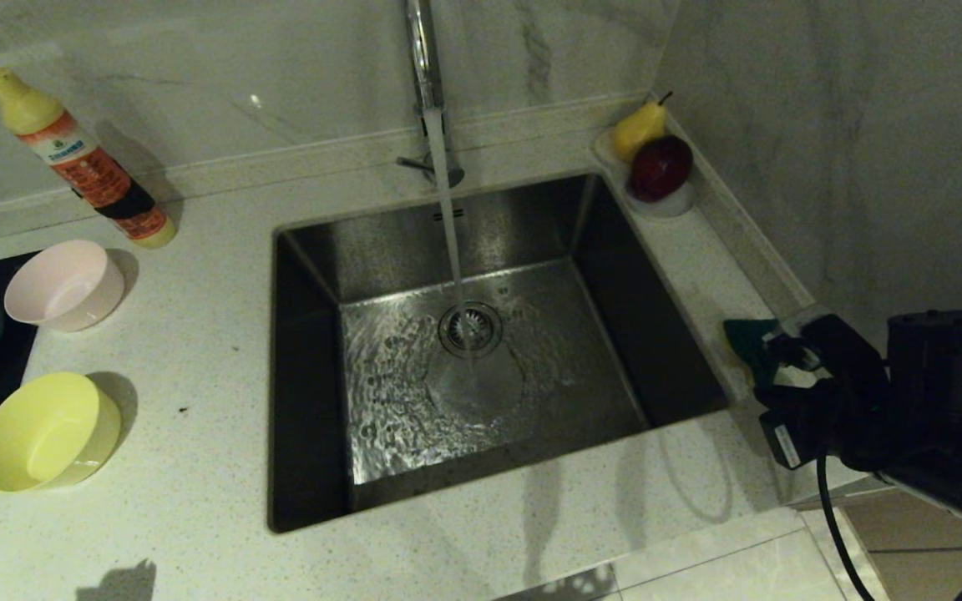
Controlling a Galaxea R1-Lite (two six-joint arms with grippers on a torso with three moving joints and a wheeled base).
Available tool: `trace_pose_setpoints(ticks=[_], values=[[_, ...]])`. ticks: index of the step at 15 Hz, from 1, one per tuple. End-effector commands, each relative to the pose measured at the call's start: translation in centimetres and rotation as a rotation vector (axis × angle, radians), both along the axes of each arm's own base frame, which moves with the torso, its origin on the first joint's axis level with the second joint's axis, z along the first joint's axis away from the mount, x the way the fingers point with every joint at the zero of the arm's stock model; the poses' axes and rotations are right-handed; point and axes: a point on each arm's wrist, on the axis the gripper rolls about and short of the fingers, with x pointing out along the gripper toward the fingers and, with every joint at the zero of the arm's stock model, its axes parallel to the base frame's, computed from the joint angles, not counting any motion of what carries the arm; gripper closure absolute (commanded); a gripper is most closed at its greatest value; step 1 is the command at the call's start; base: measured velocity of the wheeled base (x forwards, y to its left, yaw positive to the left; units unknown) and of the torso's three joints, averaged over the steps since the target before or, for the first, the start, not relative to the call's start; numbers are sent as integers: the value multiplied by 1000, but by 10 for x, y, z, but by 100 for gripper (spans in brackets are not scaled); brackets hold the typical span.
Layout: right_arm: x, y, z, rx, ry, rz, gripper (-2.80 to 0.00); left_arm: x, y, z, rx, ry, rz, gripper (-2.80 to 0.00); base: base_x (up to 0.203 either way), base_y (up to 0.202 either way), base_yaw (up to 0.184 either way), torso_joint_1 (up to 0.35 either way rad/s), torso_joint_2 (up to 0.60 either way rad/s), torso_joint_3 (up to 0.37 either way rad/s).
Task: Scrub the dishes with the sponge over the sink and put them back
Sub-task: Put down the sponge
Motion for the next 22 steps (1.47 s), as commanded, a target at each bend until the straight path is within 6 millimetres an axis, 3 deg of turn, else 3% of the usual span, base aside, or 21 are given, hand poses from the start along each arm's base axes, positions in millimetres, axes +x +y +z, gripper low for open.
trace_pose_setpoints(ticks=[1, 12, 13, 14, 22], values=[[0, 0, 4, 0, -16, 1, 0, 3, 0, -11, -1, 41, 3, 0, 0, 0, 0, 0, 0, 0], [1, -1, -1, -13, 3, -3, 0, 3, 0, -11, -1, 41, 1, 0, 0, 0, 0, 0, 0, 0], [1, -4, 0, -24, -1, -10, -210, 3, 0, -11, -1, 41, 1, 0, 0, 0, 0, 0, 0, 0], [2, -5, 2, -24, -10, -12, -280, 3, 0, -11, -1, 41, 1, 0, 0, 0, 0, 0, 0, 0], [0, -6, 4, -31, -19, -13, -280, 3, 0, -11, -1, 41, 1, 0, 0, 0, 0, 0, 0, 0]])
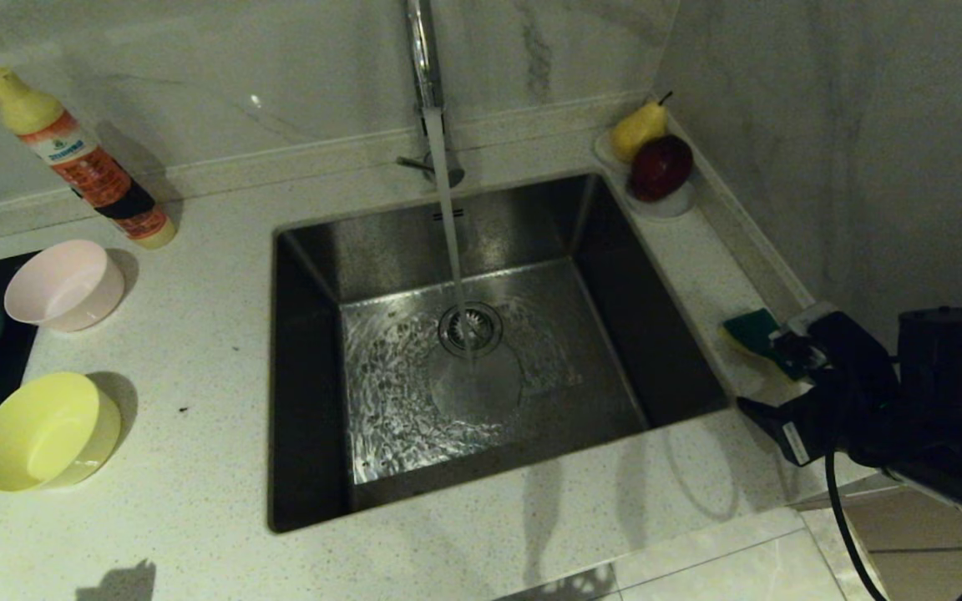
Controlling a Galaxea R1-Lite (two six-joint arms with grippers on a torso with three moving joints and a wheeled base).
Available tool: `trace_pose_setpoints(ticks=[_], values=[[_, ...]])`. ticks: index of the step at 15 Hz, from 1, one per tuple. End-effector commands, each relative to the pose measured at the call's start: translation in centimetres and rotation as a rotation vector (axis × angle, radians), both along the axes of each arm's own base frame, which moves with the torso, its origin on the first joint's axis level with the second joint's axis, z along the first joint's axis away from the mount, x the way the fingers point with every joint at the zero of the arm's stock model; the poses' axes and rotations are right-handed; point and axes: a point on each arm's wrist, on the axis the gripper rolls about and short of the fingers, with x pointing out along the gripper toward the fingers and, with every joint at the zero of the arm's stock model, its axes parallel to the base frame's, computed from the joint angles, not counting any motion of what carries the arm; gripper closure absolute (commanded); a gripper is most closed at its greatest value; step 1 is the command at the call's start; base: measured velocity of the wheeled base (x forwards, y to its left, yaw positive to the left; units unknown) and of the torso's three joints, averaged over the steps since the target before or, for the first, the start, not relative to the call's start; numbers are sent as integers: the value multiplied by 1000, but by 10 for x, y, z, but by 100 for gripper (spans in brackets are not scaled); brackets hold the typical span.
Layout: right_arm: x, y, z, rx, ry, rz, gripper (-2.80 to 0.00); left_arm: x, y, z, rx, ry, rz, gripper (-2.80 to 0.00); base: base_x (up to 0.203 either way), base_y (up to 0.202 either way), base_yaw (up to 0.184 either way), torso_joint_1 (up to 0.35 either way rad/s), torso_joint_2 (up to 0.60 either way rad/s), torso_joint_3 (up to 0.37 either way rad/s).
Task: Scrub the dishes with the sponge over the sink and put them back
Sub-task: Put down the sponge
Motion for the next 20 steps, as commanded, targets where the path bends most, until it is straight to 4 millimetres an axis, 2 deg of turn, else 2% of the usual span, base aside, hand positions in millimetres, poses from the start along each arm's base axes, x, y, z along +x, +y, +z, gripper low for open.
trace_pose_setpoints(ticks=[1, 9, 13, 15, 16, 20], values=[[0, 0, 1, 3, -6, -1, -280, 3, 0, -11, -1, 40, 1, 0, 0, 0, 0, 0, 0, 0], [-2, 2, 12, 55, -45, -6, -280, 3, 0, -11, -1, 40, 1, 0, 0, 0, 0, 0, 0, 0], [-13, 8, 5, 63, -29, 28, -280, 3, 0, -11, -1, 40, 1, 0, 0, 0, 0, 0, 0, 0], [-17, 9, -6, 61, 6, 34, -280, 3, 0, -11, -1, 40, 1, 0, 0, 0, 0, 0, 0, 0], [-14, 10, -11, 62, 22, 30, -280, 3, 0, -11, -1, 40, 1, 0, 0, 0, 0, 0, 0, 0], [-6, 16, -8, 116, 11, 20, -280, 3, 0, -11, -1, 40, 1, 0, 0, 0, 0, 0, 0, 0]])
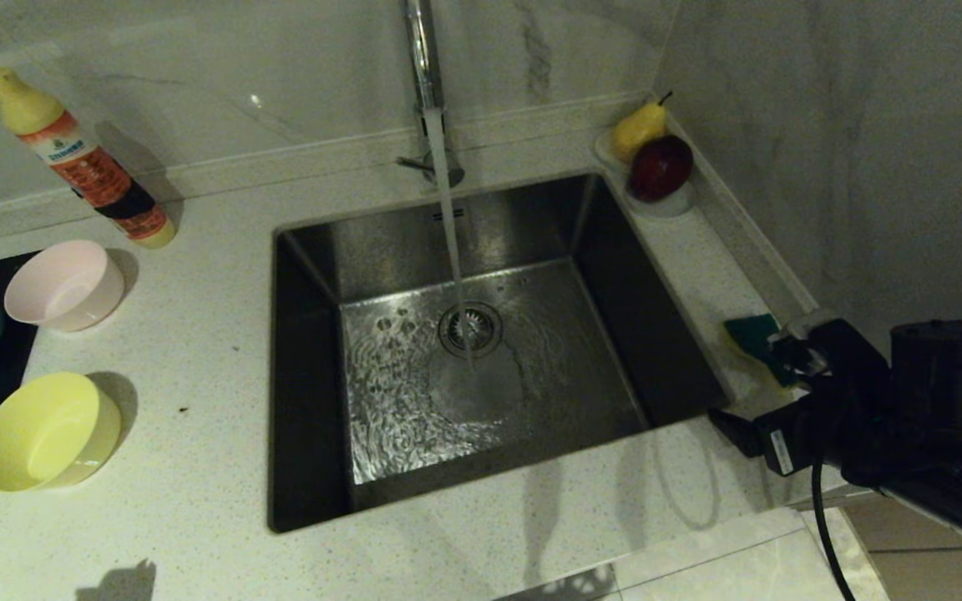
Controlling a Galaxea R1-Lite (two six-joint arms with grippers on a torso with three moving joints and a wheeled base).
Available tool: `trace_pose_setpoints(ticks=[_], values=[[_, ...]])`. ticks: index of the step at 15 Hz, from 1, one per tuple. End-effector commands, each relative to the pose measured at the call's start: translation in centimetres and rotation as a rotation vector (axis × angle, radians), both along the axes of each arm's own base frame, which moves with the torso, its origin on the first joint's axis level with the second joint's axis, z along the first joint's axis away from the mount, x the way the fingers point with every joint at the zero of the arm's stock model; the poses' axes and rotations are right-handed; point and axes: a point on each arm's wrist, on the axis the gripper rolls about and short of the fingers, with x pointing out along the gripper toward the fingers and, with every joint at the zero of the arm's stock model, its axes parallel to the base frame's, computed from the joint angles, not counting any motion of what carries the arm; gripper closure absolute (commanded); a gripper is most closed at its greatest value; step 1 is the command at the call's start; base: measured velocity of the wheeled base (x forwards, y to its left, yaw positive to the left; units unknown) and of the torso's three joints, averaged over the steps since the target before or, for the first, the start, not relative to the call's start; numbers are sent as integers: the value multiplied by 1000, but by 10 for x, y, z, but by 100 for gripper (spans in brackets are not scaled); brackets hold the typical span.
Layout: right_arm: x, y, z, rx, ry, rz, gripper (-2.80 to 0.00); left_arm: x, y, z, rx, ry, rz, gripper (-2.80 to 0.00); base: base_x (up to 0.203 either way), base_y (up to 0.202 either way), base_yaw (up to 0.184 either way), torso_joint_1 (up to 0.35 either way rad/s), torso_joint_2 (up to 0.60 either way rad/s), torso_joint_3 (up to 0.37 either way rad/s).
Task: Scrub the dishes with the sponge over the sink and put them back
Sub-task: Put down the sponge
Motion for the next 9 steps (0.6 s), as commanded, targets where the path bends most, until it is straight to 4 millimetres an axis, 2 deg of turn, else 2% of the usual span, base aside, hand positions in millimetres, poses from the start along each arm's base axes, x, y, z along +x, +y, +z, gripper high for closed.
trace_pose_setpoints(ticks=[1, 5, 9], values=[[4, 2, -2, -3, 6, -4, -280, 3, 0, -11, -1, 40, 1, 0, 0, 0, 0, 0, 0, 0], [5, 2, -1, 1, -9, -26, -280, 3, 0, -11, -1, 40, 1, 0, 0, 0, 0, 0, 0, 0], [6, 1, 6, -8, -105, -111, -280, 3, 0, -11, -1, 40, 1, 0, 0, 0, 0, 0, 0, 0]])
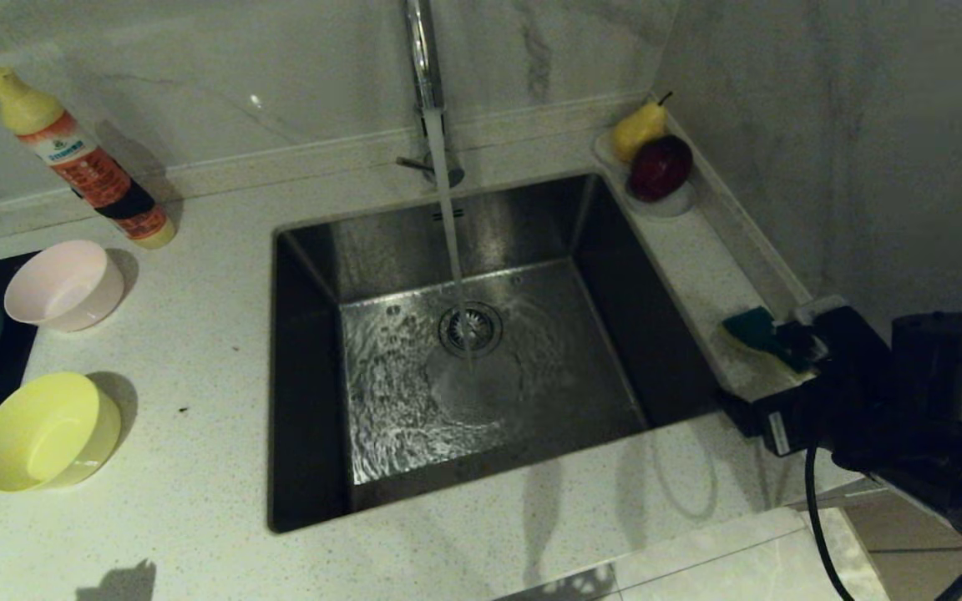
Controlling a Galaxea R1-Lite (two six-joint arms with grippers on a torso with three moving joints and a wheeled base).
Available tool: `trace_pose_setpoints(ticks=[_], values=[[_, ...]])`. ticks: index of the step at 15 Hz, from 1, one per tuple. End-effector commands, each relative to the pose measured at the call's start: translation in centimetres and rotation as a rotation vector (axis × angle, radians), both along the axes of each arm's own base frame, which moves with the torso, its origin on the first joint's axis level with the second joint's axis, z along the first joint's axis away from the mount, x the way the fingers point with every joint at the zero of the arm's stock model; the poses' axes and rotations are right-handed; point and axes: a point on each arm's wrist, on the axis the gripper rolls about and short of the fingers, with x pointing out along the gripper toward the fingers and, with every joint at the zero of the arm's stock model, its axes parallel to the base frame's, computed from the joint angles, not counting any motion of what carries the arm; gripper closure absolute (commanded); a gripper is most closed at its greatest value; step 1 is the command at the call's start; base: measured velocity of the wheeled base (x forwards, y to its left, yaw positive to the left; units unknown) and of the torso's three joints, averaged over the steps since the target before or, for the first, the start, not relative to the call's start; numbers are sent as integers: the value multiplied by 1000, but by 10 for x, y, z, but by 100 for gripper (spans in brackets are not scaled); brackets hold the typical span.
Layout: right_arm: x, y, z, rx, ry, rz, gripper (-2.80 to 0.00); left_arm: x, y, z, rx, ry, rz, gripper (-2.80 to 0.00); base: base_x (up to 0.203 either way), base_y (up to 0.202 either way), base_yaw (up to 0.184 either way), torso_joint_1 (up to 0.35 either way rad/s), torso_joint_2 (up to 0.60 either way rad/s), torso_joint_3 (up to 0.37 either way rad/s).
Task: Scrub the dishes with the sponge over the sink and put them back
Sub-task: Put down the sponge, then turn off the faucet
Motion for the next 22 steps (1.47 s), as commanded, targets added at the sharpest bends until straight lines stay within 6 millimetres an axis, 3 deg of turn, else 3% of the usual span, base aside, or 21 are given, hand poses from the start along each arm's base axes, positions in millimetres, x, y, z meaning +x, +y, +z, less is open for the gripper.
trace_pose_setpoints(ticks=[1, 4, 6, 11, 15, 16, 18, 22], values=[[0, 0, 1, -9, -36, -36, -280, 3, 0, -11, -1, 40, 1, 0, 0, 0, 0, 0, 0, 0], [-16, 11, -13, -24, 4, 34, -280, 3, 0, -11, -1, 40, 1, 0, 0, 0, 0, 0, 0, 0], [-13, 16, -22, -31, 33, 38, -280, 3, 0, -11, -1, 40, 1, 0, 0, 0, 0, 0, 0, 0], [-13, 16, 8, 22, -93, 36, -280, 3, 0, -11, -1, 40, 1, 0, 0, 0, 0, 0, 0, 0], [-31, 17, 30, 55, -176, 72, -280, 3, 0, -11, -1, 40, 1, 0, 0, 0, 0, 0, 0, 0], [-37, 18, 36, 65, -200, 88, 0, 3, 0, -11, -1, 40, 1, 0, 0, 0, 0, 0, 0, 0], [-47, 20, 44, 81, -228, 123, 0, 3, 0, -11, -1, 40, 1, 0, 0, 0, 0, 0, 0, 0], [-95, 5, 71, 163, -345, 304, 0, 3, 0, -11, -1, 40, 1, 0, 0, 0, 0, 0, 0, 0]])
